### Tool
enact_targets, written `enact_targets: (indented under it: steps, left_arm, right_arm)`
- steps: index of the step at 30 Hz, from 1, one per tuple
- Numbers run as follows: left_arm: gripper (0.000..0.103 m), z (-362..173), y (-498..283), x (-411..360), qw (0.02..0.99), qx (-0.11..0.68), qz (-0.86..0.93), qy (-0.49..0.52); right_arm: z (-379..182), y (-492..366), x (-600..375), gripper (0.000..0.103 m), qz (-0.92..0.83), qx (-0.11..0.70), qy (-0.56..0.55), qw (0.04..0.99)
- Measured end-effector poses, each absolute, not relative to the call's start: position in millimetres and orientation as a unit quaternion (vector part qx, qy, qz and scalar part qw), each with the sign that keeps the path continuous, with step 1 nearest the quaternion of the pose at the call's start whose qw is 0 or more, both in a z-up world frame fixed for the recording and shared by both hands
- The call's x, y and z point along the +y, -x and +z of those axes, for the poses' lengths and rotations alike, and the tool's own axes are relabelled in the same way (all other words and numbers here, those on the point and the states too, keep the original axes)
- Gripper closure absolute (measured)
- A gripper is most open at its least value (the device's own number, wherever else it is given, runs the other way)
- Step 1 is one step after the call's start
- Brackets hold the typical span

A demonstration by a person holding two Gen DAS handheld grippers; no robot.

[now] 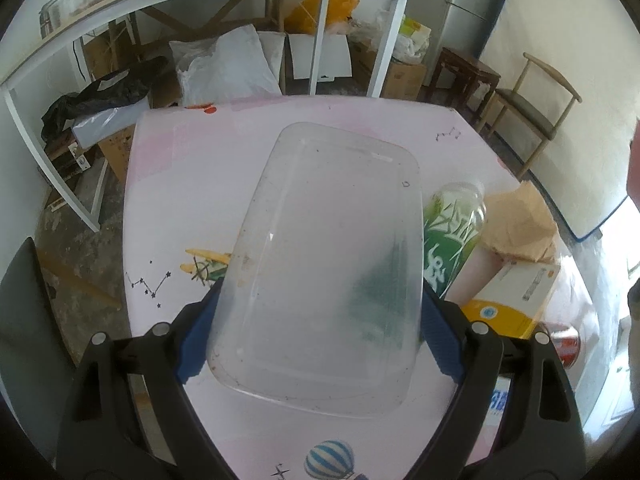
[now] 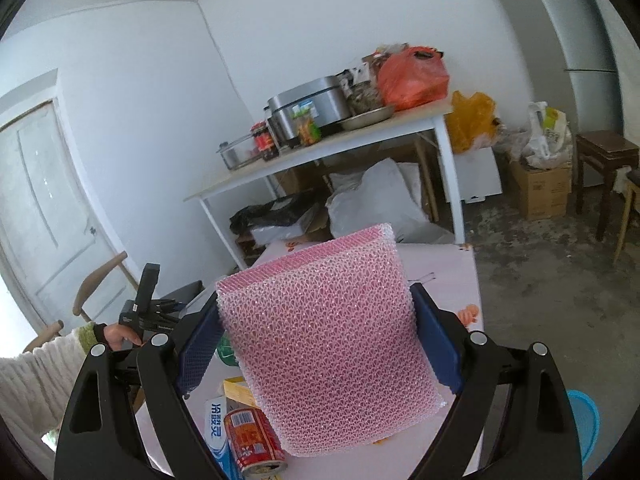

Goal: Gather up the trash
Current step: 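Lift the clear container with the left tool while the right tool lifts the pink pad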

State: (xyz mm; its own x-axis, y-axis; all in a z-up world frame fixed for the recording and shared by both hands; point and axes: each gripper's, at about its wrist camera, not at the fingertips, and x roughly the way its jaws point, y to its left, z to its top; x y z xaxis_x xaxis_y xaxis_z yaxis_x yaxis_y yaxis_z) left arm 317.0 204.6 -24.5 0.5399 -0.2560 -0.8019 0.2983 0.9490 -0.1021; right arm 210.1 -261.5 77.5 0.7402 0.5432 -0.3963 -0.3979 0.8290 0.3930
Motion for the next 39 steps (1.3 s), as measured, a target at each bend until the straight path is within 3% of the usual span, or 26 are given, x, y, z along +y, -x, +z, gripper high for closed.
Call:
enact_targets:
  steps: [39]
  left_arm:
    - [0.018, -21.9, -340.4, 180.9, 0.874, 0.466, -0.138, 0.007]
  right_arm:
    - [48.1, -171.5, -324.0, 0.017, 0.217, 0.259, -0.194, 0.921]
